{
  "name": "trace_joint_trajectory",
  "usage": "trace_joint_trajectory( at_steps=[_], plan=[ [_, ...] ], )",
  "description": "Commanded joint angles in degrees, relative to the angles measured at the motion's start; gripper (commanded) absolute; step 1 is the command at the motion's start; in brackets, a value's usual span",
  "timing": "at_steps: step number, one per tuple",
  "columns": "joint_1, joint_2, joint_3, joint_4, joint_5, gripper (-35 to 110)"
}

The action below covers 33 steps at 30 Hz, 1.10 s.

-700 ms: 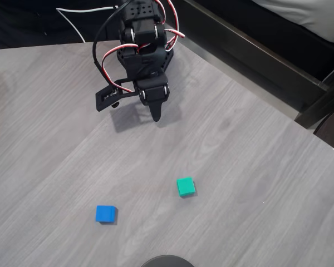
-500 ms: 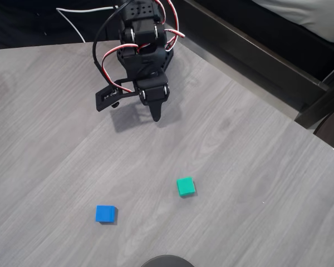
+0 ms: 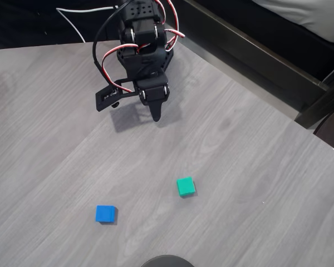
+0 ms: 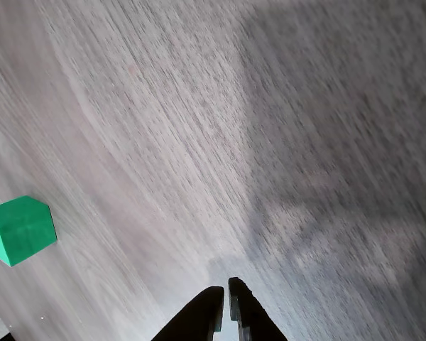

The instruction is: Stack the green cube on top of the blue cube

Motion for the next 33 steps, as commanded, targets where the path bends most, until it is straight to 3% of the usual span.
trace_joint_trajectory(
  at_steps=[1, 30, 32, 33],
  plan=[
    [-0.35, 1.58, 0.09, 0.79, -0.09, 0],
    [0.53, 1.58, 0.09, 0.79, -0.44, 0],
    [0.88, 1.58, 0.09, 0.44, -0.79, 14],
    [0.18, 1.58, 0.18, -1.23, 0.88, 13]
  ],
)
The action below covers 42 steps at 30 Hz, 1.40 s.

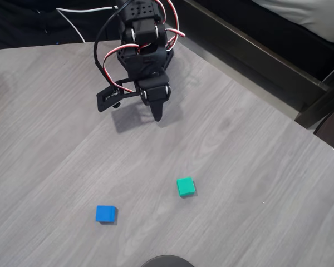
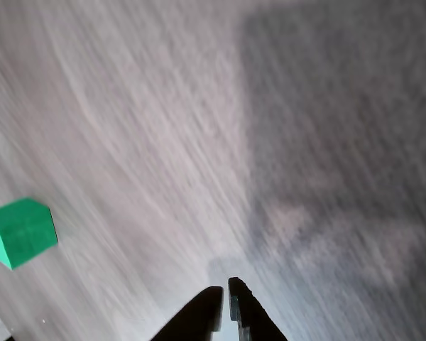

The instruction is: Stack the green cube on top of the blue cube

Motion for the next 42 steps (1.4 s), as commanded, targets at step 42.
trace_joint_trajectory(
  at_steps=[42],
  plan=[
    [-10.02, -100.02, -94.66, 6.86, 13.97, 32]
  ],
)
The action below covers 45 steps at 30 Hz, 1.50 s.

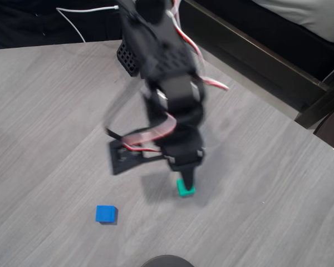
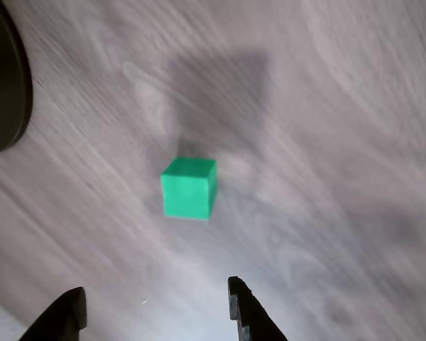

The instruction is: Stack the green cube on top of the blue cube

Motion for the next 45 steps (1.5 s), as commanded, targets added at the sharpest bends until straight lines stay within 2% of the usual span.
trace_joint_trajectory(
  at_steps=[1, 12, 35, 43, 45],
  plan=[
    [-1.93, -1.23, -2.55, -1.05, 3.78, 32],
    [-2.37, -13.01, -5.45, -4.48, 4.04, 32],
    [0.53, -19.25, -6.59, -7.65, 1.32, 32],
    [0.53, -25.93, -10.55, -7.91, 0.88, 28],
    [0.26, -26.46, -10.99, -8.26, 0.88, 21]
  ],
)
